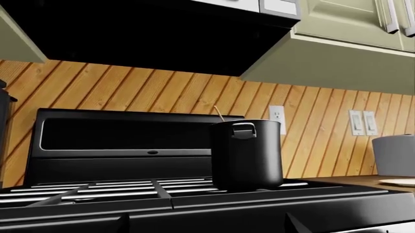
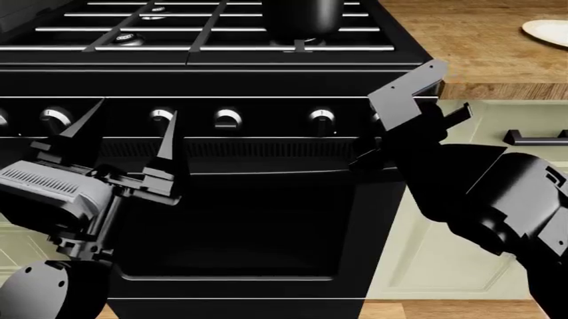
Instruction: Frozen meat rests on a plate on the counter. Retrieve the meat and place it in a pot on a burner. Then turn the burner on.
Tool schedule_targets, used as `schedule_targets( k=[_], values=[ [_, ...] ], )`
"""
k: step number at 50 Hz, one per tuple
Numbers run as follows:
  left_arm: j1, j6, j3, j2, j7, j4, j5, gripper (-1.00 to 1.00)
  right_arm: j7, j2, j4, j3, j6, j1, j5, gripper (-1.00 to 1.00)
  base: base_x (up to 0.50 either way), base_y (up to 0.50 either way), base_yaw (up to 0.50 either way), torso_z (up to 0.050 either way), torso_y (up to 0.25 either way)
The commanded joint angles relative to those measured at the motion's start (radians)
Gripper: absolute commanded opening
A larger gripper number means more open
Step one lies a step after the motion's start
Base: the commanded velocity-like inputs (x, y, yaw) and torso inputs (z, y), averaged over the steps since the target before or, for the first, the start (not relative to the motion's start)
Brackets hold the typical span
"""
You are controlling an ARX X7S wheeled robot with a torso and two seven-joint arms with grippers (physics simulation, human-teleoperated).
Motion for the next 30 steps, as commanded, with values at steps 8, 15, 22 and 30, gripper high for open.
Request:
schedule_targets(
  k=[8,15,22,30],
  values=[
    [-0.002,0.002,0.002,-0.002,-0.002,-0.002,0.001,1.00,0.020,0.016,-0.038,0.001,0.008,-0.031,0.135,1.00,0.00,0.00,0.00,0.000,0.001],
    [-0.001,0.003,0.003,-0.003,-0.003,0.000,0.000,1.00,0.057,0.032,-0.068,0.022,0.020,-0.040,0.160,1.00,0.00,0.00,0.00,0.000,0.000],
    [0.001,0.003,0.004,-0.004,-0.004,0.002,-0.003,1.00,0.109,0.053,-0.116,0.052,0.032,-0.040,0.188,1.00,0.00,0.00,0.00,0.000,0.000],
    [0.003,0.004,0.003,-0.007,-0.005,0.007,-0.005,1.00,0.161,0.073,-0.169,0.081,0.047,-0.039,0.221,1.00,0.00,0.00,0.00,0.000,0.000]
  ],
)
